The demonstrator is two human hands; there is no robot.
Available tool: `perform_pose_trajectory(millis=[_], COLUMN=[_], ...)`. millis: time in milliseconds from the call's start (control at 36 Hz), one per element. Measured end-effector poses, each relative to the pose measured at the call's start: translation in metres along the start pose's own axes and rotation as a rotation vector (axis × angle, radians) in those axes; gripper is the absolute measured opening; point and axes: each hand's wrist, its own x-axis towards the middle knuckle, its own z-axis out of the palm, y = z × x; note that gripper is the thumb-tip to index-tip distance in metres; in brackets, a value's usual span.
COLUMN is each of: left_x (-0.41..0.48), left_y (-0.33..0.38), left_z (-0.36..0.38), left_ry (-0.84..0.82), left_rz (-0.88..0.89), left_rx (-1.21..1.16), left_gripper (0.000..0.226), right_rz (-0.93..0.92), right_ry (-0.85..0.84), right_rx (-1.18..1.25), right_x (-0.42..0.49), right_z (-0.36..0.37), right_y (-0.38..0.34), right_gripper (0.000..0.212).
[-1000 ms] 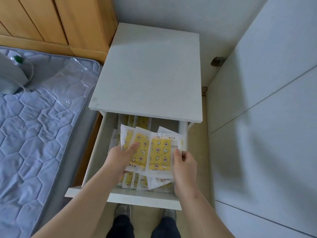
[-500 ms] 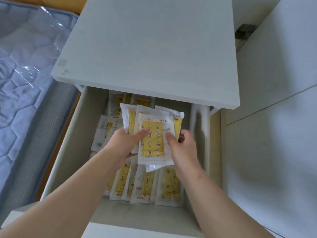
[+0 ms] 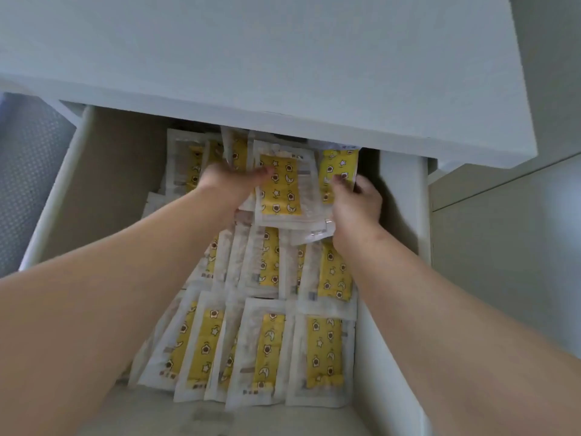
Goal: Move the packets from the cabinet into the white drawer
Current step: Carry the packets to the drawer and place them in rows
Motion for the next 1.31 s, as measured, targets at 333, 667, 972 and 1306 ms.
perform_pose_trajectory(millis=[333, 667, 972, 1306], left_x=[0.027, 0.033, 0.033, 0.038], left_y=[0.013, -0.002, -0.01, -0.023], left_z=[0.022, 0.015, 0.007, 0.023], left_ry=[0.08, 0.065, 0.122, -0.273], left_rz=[0.202, 0.36, 0.646, 0.733], left_rx=[0.347, 0.889, 1.056, 1.305], left_gripper=[0.072, 0.076, 0.094, 0.057], right_rz=[-0.568, -0.342, -0.047, -0.425], right_ry=[0.268, 0.146, 0.151, 0.205], right_rx=[-0.468, -0.336, -0.538, -0.75], right_x=[0.019, 0.038, 0.049, 0.027], right_z=[0.001, 0.013, 0.012, 0.002], right_y=[-0.005, -0.001, 0.008, -0.004], right_gripper=[0.036, 0.003, 0.011, 0.045])
